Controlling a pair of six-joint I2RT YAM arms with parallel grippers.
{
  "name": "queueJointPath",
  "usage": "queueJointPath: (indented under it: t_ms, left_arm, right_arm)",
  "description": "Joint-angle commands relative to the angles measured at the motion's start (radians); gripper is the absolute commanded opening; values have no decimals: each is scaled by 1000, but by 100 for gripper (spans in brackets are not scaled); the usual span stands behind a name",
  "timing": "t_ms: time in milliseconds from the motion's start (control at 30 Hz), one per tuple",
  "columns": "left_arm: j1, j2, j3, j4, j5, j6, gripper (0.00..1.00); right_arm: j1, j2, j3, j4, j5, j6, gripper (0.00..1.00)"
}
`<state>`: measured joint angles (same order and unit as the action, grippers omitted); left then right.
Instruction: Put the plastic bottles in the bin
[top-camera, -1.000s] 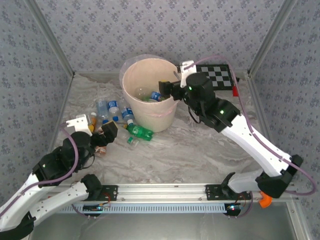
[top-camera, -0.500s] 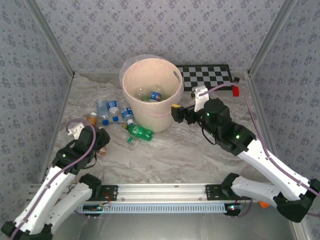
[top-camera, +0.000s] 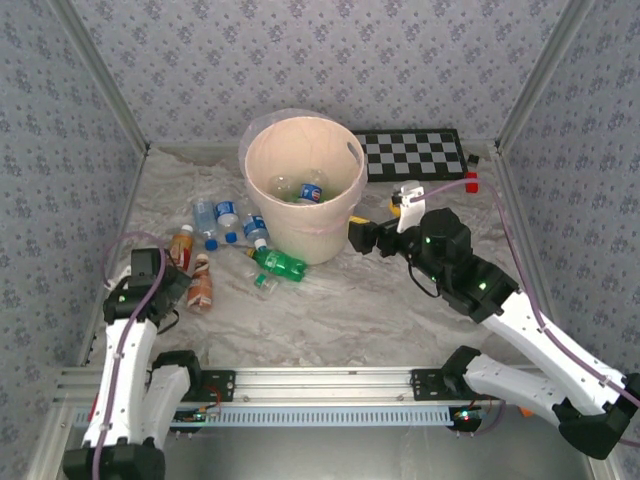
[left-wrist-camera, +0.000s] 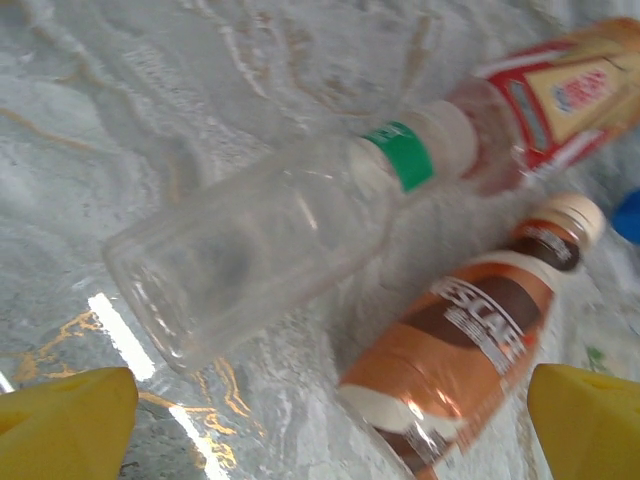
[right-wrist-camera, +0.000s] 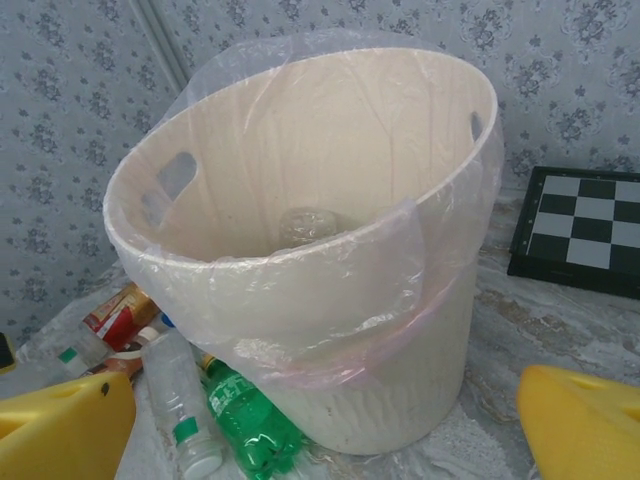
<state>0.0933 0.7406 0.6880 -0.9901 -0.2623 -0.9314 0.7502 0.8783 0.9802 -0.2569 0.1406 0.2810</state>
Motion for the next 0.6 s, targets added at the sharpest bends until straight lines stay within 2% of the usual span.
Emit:
queueJointPath:
  t_ms: [0,133,333,567]
  left_arm:
    - [83,47,8,33,35,29,98]
    - [188,83,-21,76,27,45,97]
    - [338,117,-90,155,116,93,97]
    - [365,174,-121,242,147,87,97]
  right_arm:
    - [-8,-21,2,26,-31,19,100]
    - [-12,-14,13,46,-53,21,100]
    - [-13,19,52,23,-73,41,100]
    - [-10,32,67,18,-76,56,100]
